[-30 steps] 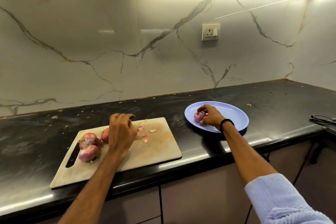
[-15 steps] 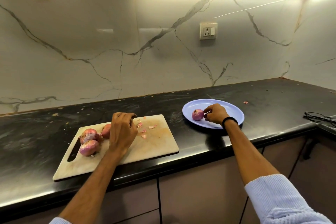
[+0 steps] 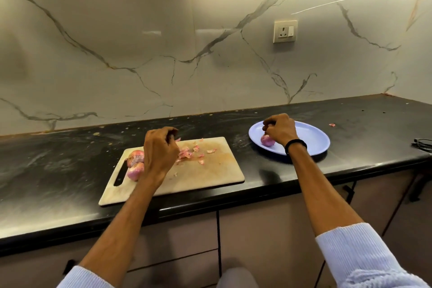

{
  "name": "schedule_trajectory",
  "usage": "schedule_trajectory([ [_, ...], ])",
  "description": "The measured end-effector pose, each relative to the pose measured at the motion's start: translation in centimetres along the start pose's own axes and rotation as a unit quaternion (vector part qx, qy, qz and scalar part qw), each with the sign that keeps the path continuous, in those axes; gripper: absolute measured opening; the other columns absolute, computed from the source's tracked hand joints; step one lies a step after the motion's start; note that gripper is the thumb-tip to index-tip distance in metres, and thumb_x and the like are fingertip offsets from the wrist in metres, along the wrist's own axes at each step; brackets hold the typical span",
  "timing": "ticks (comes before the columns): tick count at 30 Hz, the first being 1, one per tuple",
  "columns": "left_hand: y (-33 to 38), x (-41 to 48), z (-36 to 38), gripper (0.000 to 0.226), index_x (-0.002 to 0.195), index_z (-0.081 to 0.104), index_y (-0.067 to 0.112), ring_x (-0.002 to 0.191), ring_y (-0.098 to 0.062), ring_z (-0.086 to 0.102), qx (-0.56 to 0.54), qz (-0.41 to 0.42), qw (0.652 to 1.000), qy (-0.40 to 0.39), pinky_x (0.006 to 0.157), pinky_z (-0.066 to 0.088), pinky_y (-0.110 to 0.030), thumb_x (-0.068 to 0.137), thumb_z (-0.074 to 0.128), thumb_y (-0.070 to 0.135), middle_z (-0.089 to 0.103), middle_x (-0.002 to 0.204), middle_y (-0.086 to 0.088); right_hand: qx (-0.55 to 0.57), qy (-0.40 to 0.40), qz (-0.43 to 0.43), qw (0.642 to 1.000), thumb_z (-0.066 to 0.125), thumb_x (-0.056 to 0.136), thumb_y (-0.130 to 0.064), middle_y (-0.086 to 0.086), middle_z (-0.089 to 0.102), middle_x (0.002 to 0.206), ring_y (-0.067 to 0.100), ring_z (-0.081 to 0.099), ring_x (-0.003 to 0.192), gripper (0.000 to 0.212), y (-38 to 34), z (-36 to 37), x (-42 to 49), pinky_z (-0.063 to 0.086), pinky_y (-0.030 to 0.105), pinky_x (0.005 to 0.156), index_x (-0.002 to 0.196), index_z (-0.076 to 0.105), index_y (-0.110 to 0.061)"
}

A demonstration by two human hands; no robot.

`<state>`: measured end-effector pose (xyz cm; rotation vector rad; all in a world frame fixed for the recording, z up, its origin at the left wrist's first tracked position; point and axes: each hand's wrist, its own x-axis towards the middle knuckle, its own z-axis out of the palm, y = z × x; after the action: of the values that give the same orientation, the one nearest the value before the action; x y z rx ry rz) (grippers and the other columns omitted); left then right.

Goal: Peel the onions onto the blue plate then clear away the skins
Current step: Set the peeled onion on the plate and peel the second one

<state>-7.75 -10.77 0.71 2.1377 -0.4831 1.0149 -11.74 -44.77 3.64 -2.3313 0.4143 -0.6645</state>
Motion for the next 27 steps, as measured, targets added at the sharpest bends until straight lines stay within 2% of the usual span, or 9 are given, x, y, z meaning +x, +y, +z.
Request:
schedule_trajectory([
  [3,-0.2,0.8,-2.2,0.022,0.105,0.074,0.009,0.092,-0.015,0.065,-0.052,-0.091,0.994,0.004,0.087,0.051,-0.028,0.093,0.058,0.002,0.074,0.100,-0.004,0.037,-0.045,-0.033,0.998,0.062,0.087,0.000,0.011,0.076,0.101,0.024,0.071,0.098,0.024,-2.7,2.5,-1.2,0.055,0.042,0.096,0.104,0.076,-0.008],
  [6,-1.3,1.3,-4.4,0.022,0.104,0.075,0.015,0.096,-0.011,0.066,-0.109,-0.191,0.976,-0.005,0.088,0.051,-0.024,0.094,0.058,0.005,0.074,0.101,0.002,0.022,-0.093,-0.078,0.992,0.065,0.089,-0.004,0.010,0.075,0.106,0.021,0.069,0.101,0.023,-5.9,5.1,-2.7,0.053,0.037,0.097,0.109,0.075,-0.009],
  [9,-2.6,1.4,-6.3,0.022,0.100,0.075,0.020,0.096,-0.007,0.067,-0.135,-0.232,0.963,-0.005,0.090,0.051,-0.024,0.094,0.060,0.005,0.074,0.097,0.007,0.031,-0.141,-0.104,0.984,0.067,0.091,-0.008,0.008,0.075,0.106,0.018,0.069,0.099,0.022,-8.8,7.9,-4.3,0.054,0.034,0.096,0.111,0.074,-0.010],
  [13,-4.5,1.2,-8.3,0.021,0.103,0.076,0.014,0.096,-0.008,0.068,-0.167,-0.285,0.944,0.019,0.087,0.051,-0.022,0.094,0.060,0.004,0.075,0.096,0.004,0.028,-0.204,-0.152,0.967,0.070,0.091,-0.015,0.008,0.073,0.112,0.018,0.067,0.103,0.025,-13.0,12.0,-6.9,0.050,0.025,0.094,0.116,0.073,-0.010],
  [18,-7.2,0.1,-10.0,0.020,0.097,0.076,0.015,0.092,-0.009,0.070,-0.182,-0.340,0.921,0.051,0.080,0.053,-0.022,0.093,0.060,0.003,0.075,0.093,0.001,-0.011,-0.276,-0.211,0.938,0.074,0.085,-0.046,0.004,0.072,0.104,0.019,0.063,0.092,0.042,-17.9,16.3,-10.9,0.050,0.029,0.081,0.112,0.070,-0.014],
  [20,-7.9,-0.5,-10.5,0.019,0.098,0.075,0.015,0.090,-0.008,0.069,-0.180,-0.353,0.916,0.059,0.071,0.050,-0.018,0.093,0.060,0.003,0.075,0.093,0.001,-0.046,-0.263,-0.228,0.936,0.073,0.078,-0.061,0.007,0.068,0.099,0.021,0.061,0.090,0.057,-19.2,17.7,-12.5,0.052,0.035,0.081,0.104,0.068,-0.011],
  [22,-8.3,-1.0,-10.7,0.019,0.100,0.075,0.015,0.090,-0.008,0.069,-0.180,-0.361,0.913,0.064,0.068,0.048,-0.015,0.094,0.061,0.004,0.075,0.093,0.001,-0.067,-0.232,-0.242,0.940,0.073,0.073,-0.067,0.008,0.062,0.105,0.022,0.058,0.095,0.067,-19.7,19.1,-13.8,0.053,0.035,0.084,0.108,0.065,-0.010],
  [24,-8.6,-1.4,-10.7,0.020,0.098,0.074,0.018,0.092,-0.008,0.070,-0.184,-0.364,0.911,0.062,0.073,0.051,-0.017,0.093,0.061,0.003,0.075,0.093,0.001,-0.060,-0.213,-0.246,0.944,0.072,0.073,-0.069,0.009,0.055,0.113,0.022,0.056,0.100,0.072,-19.8,20.1,-14.6,0.051,0.034,0.086,0.116,0.060,-0.012],
  [27,-8.7,-1.9,-10.5,0.022,0.095,0.073,0.021,0.091,-0.009,0.070,-0.179,-0.360,0.913,0.060,0.084,0.056,-0.026,0.093,0.062,0.003,0.075,0.094,0.000,-0.048,-0.192,-0.256,0.946,0.069,0.080,-0.063,0.010,0.058,0.113,0.022,0.057,0.100,0.063,-19.6,20.7,-14.9,0.049,0.031,0.083,0.116,0.060,-0.011],
])
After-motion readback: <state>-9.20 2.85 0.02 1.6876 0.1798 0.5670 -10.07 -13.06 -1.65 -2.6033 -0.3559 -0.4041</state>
